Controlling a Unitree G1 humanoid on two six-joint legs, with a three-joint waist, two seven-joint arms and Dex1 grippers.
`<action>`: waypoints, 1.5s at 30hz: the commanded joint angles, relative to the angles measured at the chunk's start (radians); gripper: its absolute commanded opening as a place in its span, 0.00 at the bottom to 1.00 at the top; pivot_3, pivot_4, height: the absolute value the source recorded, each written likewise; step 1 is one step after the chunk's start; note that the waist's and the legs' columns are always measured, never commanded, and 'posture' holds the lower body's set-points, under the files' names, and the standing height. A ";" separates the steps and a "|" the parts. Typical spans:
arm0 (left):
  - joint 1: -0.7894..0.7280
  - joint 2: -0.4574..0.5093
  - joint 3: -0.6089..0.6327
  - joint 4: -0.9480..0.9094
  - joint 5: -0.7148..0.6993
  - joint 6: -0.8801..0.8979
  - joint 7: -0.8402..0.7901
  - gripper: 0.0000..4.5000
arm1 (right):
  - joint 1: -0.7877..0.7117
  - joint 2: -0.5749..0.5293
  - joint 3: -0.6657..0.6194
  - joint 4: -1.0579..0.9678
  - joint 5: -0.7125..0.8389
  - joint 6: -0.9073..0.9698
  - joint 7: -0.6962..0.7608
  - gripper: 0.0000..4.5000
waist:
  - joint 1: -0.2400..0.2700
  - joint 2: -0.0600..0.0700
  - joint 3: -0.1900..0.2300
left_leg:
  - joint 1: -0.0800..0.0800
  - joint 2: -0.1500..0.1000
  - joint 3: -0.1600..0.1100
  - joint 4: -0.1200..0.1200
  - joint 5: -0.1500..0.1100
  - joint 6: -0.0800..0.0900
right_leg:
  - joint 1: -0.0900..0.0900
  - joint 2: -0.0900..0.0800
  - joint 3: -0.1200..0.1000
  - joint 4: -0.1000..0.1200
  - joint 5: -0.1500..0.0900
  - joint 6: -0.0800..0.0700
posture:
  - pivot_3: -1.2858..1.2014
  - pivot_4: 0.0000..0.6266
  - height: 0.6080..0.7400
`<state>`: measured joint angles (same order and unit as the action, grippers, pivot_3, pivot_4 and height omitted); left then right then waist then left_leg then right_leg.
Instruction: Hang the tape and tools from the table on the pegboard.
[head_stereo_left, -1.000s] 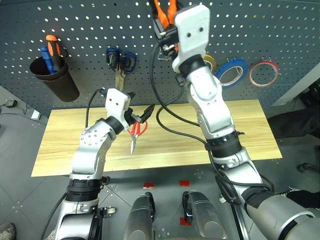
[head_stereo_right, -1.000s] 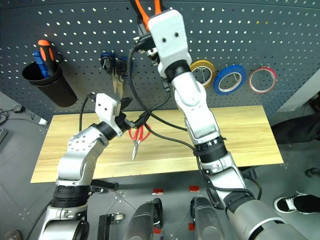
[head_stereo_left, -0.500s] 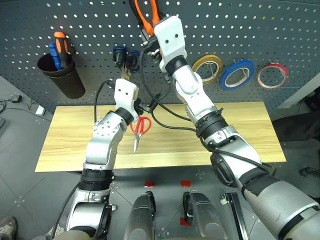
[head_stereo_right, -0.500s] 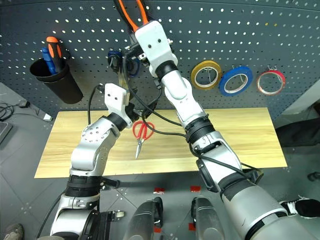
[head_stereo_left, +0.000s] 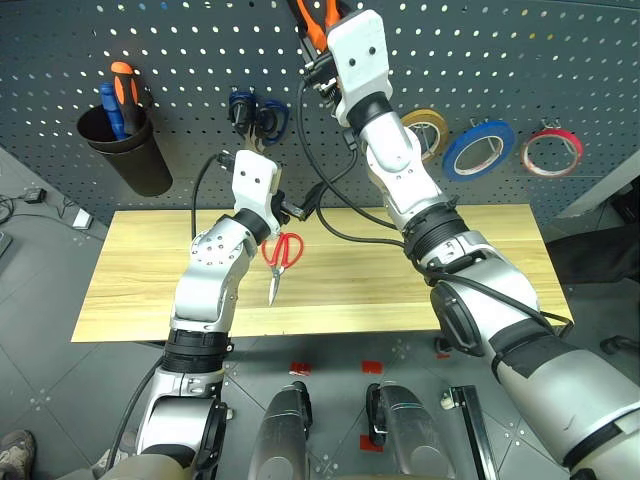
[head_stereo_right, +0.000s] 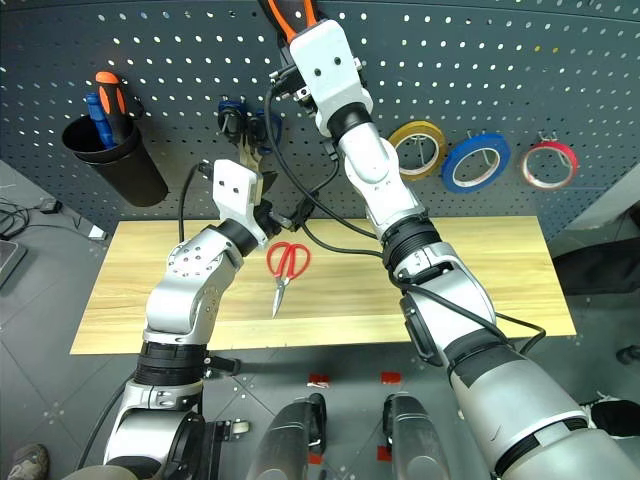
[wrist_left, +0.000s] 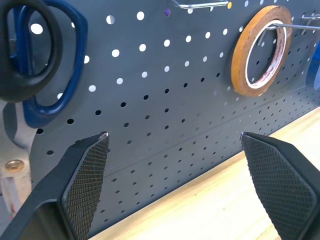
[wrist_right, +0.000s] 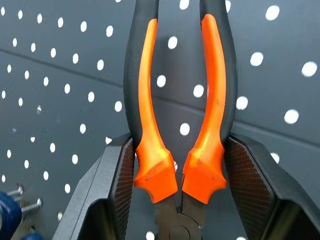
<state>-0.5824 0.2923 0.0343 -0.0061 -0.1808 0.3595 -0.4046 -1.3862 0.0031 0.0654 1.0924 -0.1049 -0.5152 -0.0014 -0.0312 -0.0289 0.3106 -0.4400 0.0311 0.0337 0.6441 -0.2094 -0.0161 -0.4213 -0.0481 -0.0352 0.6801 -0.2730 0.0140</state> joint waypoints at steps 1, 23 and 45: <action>-0.014 0.012 0.011 -0.028 -0.005 -0.013 -0.003 0.98 | -0.027 -0.006 -0.011 -0.004 -0.007 -0.036 -0.011 0.53 | 0.000 0.000 0.000 | 0.000 0.000 0.000 0.000 0.000 0.000 | 0.000 0.000 0.000 0.000 0.000 0.000 | 0.52 0.53 1.00; 0.019 0.012 0.004 -0.049 0.002 0.004 0.010 0.98 | 0.100 -0.030 -0.019 -0.002 -0.028 0.009 -0.027 0.53 | 0.002 0.000 0.014 | 0.000 0.000 0.000 0.000 0.000 0.000 | 0.000 0.000 0.000 0.001 0.000 0.000 | 0.52 0.57 1.00; 0.104 0.032 -0.041 0.003 0.038 0.199 0.019 0.99 | 0.530 -0.070 0.002 -0.843 0.127 0.698 0.272 1.00 | -0.001 0.000 0.014 | 0.001 0.000 -0.001 -0.001 0.000 0.000 | 0.001 -0.001 -0.001 0.000 0.000 0.000 | 0.49 0.55 1.00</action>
<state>-0.4987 0.3067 0.0030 0.0350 -0.1526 0.5264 -0.3830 -0.8917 -0.0595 0.0448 0.3850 -0.0094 0.0977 0.2260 -0.0323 -0.0287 0.3250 -0.4391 0.0308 0.0326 0.6429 -0.2097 -0.0156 -0.4205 -0.0492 -0.0363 0.6800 -0.2731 0.0142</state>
